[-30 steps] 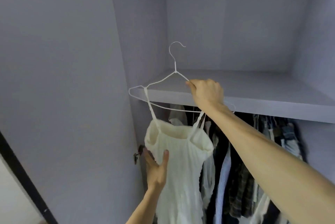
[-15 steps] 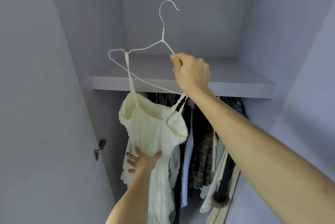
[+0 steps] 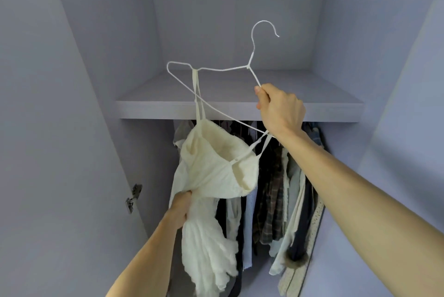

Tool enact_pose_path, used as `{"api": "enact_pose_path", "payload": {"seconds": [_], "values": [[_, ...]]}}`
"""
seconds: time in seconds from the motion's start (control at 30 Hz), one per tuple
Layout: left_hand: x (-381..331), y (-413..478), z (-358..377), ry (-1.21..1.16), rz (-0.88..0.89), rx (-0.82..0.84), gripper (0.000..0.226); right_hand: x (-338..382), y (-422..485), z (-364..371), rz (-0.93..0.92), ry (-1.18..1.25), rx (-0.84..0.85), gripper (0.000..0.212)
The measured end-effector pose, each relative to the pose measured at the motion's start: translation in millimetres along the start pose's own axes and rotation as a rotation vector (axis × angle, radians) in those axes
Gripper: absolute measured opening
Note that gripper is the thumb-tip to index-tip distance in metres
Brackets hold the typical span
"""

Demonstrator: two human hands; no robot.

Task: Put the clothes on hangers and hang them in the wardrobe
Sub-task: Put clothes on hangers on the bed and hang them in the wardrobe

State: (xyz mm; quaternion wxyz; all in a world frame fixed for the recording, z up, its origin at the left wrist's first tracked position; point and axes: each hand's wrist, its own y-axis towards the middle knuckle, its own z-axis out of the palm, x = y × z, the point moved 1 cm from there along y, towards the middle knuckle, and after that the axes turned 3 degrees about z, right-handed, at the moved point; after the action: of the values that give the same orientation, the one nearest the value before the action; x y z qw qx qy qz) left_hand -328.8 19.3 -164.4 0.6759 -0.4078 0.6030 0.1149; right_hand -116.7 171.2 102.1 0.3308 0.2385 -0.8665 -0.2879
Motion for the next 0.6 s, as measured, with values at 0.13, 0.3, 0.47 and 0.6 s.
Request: {"api": "enact_pose_path", "payload": {"seconds": [0.13, 0.3, 0.47, 0.6], "values": [[-42, -39, -33, -0.062, 0.059, -0.079, 0.026, -25, -27, 9, -0.098, 0.021, 0.044, 0.034], [-69, -92, -69, -0.136, 0.108, -0.072, 0.012, -49, -72, 40, -0.199, 0.061, 0.342, 0.03], [-66, -142, -91, -0.027, 0.253, -0.219, 0.015, -41, -119, 72, -0.282, 0.115, 0.51, 0.03], [-51, -194, -111, 0.234, 0.36, -0.507, 0.015, -12, -150, 85, -0.445, 0.248, 0.61, 0.036]]}}
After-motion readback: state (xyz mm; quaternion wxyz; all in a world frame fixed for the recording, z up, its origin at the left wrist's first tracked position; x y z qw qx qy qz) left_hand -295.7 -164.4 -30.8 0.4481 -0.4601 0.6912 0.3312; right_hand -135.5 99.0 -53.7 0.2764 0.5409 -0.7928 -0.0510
